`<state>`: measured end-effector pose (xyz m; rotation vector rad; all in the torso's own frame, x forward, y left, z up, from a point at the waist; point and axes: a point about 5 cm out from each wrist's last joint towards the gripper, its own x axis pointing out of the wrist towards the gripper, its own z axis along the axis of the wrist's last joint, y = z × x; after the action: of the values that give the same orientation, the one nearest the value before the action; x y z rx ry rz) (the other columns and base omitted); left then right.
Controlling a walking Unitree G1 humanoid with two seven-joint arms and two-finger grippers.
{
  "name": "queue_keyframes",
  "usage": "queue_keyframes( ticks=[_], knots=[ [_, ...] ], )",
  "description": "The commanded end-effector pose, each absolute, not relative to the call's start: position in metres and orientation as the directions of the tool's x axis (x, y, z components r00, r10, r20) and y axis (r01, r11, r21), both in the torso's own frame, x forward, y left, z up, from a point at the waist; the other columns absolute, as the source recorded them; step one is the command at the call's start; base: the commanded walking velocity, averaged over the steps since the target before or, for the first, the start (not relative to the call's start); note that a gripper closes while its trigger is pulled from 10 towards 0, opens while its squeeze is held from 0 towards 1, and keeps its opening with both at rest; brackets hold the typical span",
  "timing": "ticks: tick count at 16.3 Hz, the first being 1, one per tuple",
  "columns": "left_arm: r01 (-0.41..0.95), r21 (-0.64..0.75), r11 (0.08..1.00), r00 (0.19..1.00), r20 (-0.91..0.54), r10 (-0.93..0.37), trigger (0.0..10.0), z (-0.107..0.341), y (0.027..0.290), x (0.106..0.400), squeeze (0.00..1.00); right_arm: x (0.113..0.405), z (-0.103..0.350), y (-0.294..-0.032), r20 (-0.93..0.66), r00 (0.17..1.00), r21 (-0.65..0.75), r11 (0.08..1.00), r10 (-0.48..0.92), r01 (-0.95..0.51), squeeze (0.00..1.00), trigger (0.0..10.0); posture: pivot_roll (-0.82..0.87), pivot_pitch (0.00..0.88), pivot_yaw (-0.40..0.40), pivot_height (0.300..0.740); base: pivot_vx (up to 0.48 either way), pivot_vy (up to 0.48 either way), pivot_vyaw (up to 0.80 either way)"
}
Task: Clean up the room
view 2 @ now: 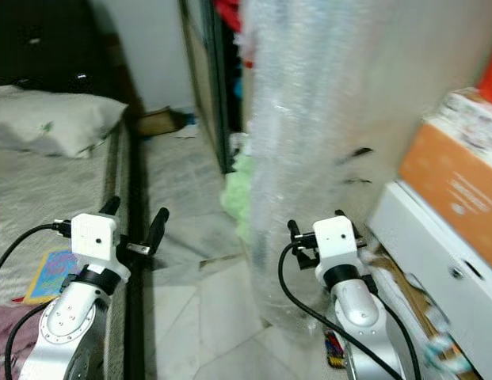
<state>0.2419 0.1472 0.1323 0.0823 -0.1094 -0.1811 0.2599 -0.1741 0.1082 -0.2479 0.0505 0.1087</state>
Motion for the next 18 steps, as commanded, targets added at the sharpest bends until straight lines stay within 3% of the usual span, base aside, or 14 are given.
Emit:
queue_keyframes(
  ticks=[1,18],
  knots=[
    [0.170,0.095,0.981,0.979,0.101,-0.179,10.0,0.1340,0.1493,0.2412,0.00,0.2595,0.1094,-0.1717,-0.059,0.992,-0.242,0.963,0.110,-0.122,0.00,10.0,-0.10,0.032,-0.013,0.740,0.000,0.000,0.80],
    [0.157,0.067,0.985,0.980,0.110,-0.163,10.0,0.1384,0.1505,0.2418,0.00,0.2620,0.1103,-0.1729,-0.056,0.992,-0.239,0.964,0.110,-0.120,0.00,10.0,-0.09,0.029,-0.015,0.740,0.000,0.000,0.80]
  ],
)
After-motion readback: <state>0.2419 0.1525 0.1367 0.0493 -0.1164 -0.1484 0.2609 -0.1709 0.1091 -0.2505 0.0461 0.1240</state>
